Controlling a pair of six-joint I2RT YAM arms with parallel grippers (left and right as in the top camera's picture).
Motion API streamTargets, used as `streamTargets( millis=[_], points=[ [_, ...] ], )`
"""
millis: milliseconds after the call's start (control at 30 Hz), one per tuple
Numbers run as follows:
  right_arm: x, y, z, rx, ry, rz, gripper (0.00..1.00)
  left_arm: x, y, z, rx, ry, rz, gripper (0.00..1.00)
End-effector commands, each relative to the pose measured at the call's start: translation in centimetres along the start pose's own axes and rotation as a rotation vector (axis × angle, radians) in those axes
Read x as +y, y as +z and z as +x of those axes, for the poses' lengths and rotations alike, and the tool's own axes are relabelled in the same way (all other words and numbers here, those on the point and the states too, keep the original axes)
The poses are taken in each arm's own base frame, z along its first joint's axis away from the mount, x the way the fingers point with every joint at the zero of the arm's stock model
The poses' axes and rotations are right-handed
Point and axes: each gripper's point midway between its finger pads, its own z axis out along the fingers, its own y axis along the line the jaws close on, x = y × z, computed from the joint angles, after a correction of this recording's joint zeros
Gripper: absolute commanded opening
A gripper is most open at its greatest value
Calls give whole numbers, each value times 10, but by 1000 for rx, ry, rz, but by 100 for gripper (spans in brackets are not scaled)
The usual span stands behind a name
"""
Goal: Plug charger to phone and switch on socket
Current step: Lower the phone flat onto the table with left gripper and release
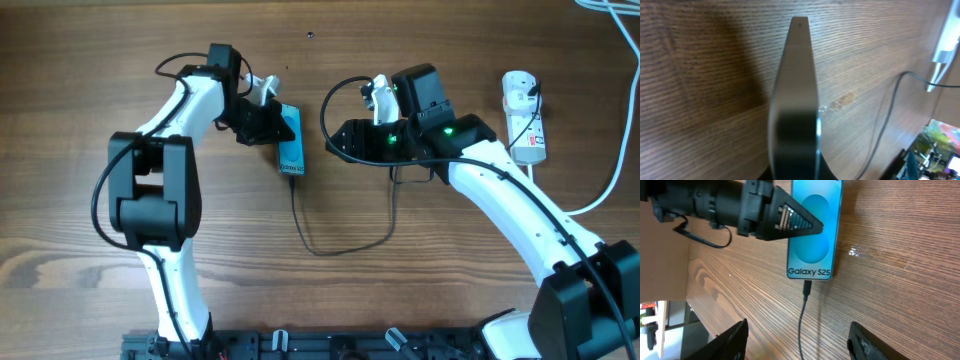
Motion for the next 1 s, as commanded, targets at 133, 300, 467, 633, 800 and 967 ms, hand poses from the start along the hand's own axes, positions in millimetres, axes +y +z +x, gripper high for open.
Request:
streamTargets(
  millis=[133, 300, 467, 633, 800, 967],
  points=[
    [0, -6, -5, -24, -26, 17, 65, 5, 21, 4, 31, -4, -57, 5],
    [-1, -6, -5, -21, -24, 18, 65, 7, 21, 4, 31, -3, -77, 18],
    [-1, -6, -5, -20, -26, 18, 65, 7, 21, 4, 31, -3, -77, 28],
    [-1, -6, -4, -17, -39, 19, 65, 14, 21, 5, 33, -7, -115, 41],
    [-2, -6, -3, -12, -42, 21, 65, 22, 20, 6, 34, -9, -162, 42],
    [-2, -6, -3, -12, -43, 22, 65, 46, 14, 4, 17, -40, -308, 45]
  ],
)
